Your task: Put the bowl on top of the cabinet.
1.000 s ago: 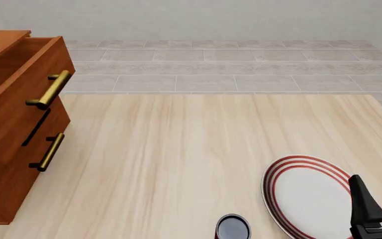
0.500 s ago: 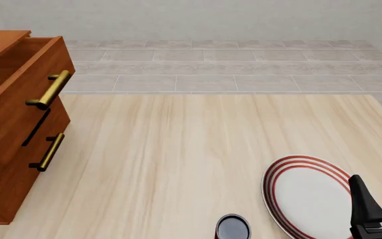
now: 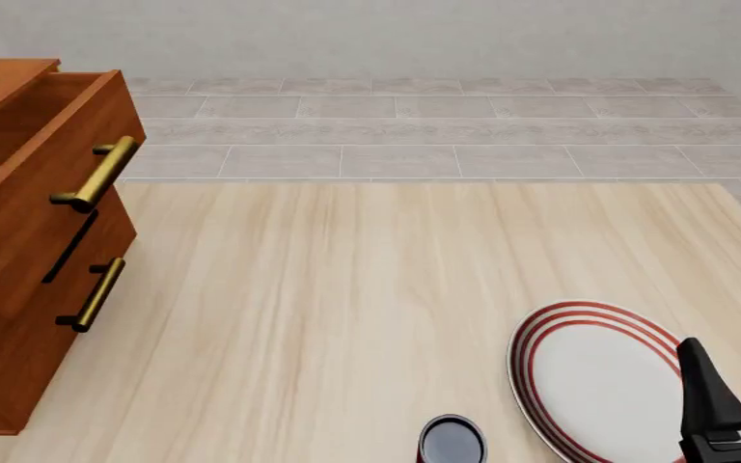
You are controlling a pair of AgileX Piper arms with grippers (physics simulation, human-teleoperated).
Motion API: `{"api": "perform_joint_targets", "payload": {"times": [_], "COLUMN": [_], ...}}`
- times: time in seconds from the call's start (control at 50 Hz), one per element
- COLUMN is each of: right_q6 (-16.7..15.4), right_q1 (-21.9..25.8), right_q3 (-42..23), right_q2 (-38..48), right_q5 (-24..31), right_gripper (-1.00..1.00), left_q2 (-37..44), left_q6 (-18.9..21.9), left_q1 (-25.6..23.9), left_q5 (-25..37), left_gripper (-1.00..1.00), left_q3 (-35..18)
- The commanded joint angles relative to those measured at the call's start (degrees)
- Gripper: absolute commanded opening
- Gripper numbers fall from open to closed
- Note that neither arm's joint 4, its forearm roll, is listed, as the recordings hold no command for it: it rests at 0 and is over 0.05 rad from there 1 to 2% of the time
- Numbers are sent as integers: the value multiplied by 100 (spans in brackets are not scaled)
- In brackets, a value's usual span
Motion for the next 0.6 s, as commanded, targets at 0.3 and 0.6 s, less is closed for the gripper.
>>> {"api": "perform_joint_targets", "payload": {"times": [0.3,0.6], "right_q6": [-7,-41], "right_q1": [2,16], "right_q3": [-36,-47], "right_q2": [1,0], "right_q5": [8,-9], "right_gripper": [100,100], "left_q2": [-228,-481], "left_q6": [-143,-312], "left_q1": [220,260], "left_q5": [342,605], "left_gripper": [100,100], "left_q3": [-443,-670]}}
